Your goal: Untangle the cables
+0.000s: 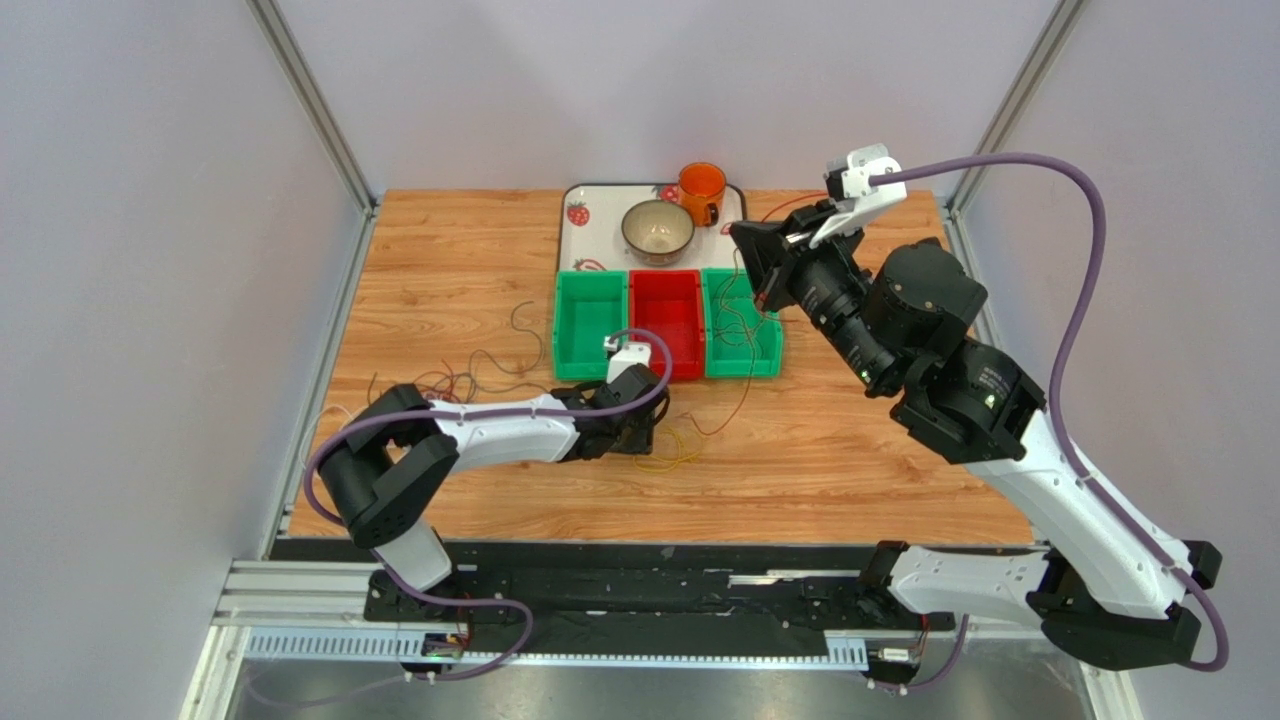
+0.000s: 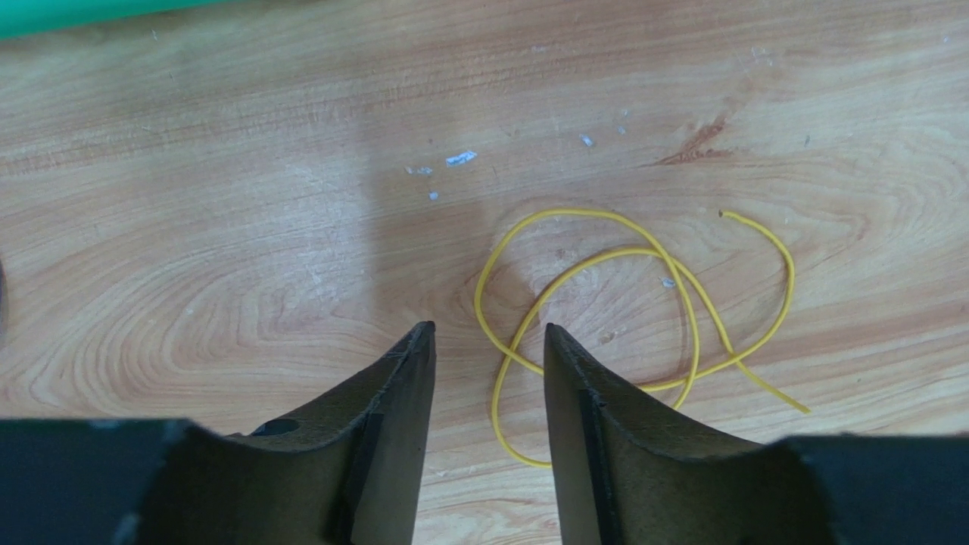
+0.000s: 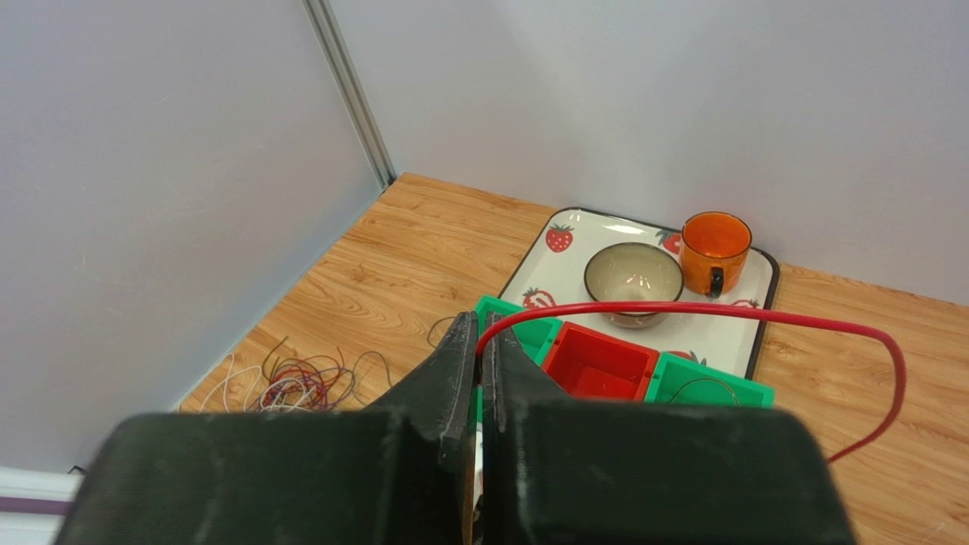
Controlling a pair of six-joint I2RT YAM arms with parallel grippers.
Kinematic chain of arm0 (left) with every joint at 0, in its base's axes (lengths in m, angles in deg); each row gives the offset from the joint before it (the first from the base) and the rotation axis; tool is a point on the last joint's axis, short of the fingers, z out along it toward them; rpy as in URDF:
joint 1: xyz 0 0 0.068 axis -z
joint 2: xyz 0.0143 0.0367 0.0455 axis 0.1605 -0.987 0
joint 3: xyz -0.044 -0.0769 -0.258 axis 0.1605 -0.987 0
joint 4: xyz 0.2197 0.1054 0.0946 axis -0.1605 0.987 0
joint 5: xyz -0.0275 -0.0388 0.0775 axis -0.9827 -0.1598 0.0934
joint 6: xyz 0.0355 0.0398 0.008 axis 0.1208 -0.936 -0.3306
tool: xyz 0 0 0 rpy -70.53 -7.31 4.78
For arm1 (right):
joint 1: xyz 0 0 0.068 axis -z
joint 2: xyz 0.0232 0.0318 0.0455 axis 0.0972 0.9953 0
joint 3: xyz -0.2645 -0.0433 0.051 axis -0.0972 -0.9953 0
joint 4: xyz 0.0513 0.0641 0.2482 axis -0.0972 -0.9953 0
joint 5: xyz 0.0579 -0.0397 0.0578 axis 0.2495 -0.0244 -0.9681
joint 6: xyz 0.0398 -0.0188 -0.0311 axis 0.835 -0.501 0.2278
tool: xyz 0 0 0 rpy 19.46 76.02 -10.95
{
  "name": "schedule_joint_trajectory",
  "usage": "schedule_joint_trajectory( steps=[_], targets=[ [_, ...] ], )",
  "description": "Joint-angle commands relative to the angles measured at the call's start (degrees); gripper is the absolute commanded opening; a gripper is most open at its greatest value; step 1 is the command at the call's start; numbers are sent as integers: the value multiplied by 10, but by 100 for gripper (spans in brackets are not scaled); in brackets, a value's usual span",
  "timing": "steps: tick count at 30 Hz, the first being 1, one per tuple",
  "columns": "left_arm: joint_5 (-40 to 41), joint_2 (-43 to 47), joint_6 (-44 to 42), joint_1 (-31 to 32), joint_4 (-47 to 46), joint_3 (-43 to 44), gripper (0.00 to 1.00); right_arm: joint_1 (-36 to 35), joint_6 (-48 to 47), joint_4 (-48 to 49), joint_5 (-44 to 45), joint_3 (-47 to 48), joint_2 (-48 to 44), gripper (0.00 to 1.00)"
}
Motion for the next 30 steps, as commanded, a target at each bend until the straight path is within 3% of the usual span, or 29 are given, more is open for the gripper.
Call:
schedule_joint_trajectory(
  steps=[1,5,10,13,16,17,25,30],
  targets=[
    [10,-19,44,8,46,26,46,2,6,25,-1,-3,-13,0],
    [6,-31,83,12,63,16,35,2,7,24,1,-7,-21,0],
    [19,-54,88,32,93,39,33,1,11,21,0,-9,-24,0],
    [25,-74,85,39,114,63,21,2,15,19,-2,-12,-28,0],
    [37,-91,87,43,132,79,15,1,16,16,0,-16,-37,0],
    [40,-99,89,44,138,84,2,2,16,15,3,-19,-40,0],
    [74,-119,93,54,189,130,0,2,23,9,7,-34,-60,0],
    [122,-31,79,56,251,147,0,2,27,12,24,-61,-79,0]
  ],
)
